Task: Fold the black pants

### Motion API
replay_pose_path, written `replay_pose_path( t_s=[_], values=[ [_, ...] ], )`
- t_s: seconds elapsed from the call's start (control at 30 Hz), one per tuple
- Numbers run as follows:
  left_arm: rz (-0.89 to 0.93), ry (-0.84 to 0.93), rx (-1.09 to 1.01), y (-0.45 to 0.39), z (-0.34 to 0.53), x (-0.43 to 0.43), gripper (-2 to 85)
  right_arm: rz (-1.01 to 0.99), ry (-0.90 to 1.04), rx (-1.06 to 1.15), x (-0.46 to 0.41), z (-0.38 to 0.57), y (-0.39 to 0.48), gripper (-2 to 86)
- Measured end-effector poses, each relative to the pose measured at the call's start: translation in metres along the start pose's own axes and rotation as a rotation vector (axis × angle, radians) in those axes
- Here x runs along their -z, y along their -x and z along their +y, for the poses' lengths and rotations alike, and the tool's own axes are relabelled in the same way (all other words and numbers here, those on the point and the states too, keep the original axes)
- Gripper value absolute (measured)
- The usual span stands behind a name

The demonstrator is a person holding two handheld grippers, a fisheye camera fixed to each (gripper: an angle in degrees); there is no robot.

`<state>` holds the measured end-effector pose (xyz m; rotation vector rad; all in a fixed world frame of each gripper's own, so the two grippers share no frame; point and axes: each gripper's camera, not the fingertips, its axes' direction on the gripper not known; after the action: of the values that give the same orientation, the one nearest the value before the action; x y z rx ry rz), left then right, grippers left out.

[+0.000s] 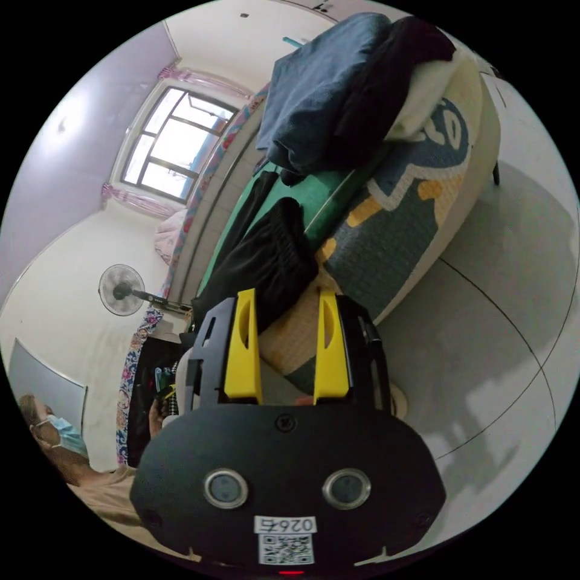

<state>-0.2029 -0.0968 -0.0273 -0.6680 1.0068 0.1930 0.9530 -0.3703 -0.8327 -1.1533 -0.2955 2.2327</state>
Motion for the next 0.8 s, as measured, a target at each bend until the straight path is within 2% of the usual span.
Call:
replay_pose_path(
  t_s=[0.1, 0.17, 0.3, 0.47, 0.67, 0.8],
  values=[
    [0.019, -0.037, -0.010, 0.012, 0.009, 0.019, 5.7, 0.043, 0.013, 0.074, 0.010, -0.009, 0.009, 0.9],
    [0.006, -0.084, 0.020, 0.030, 0.025, 0.040, 5.1, -0.020, -0.019, 0.078, 0.024, -0.014, 0.013, -0.5],
    [0.050, -0.205, 0.111, 0.068, 0.055, 0.071, 4.7, -0.001, -0.088, 0.154, 0.047, -0.031, 0.034, -1.0],
    [0.152, -0.436, 0.181, 0.112, 0.098, 0.105, 4.4, -0.046, -0.226, 0.221, 0.072, -0.060, 0.059, -1.0],
    [0.098, -0.456, 0.228, 0.129, 0.113, 0.107, 4.2, 0.104, -0.072, 0.241, 0.032, -0.109, 0.069, -1.0],
    [0.174, -0.531, 0.273, 0.140, 0.118, 0.106, 4.2, 0.073, -0.067, 0.233, 0.006, -0.121, 0.072, -0.9]
  ],
)
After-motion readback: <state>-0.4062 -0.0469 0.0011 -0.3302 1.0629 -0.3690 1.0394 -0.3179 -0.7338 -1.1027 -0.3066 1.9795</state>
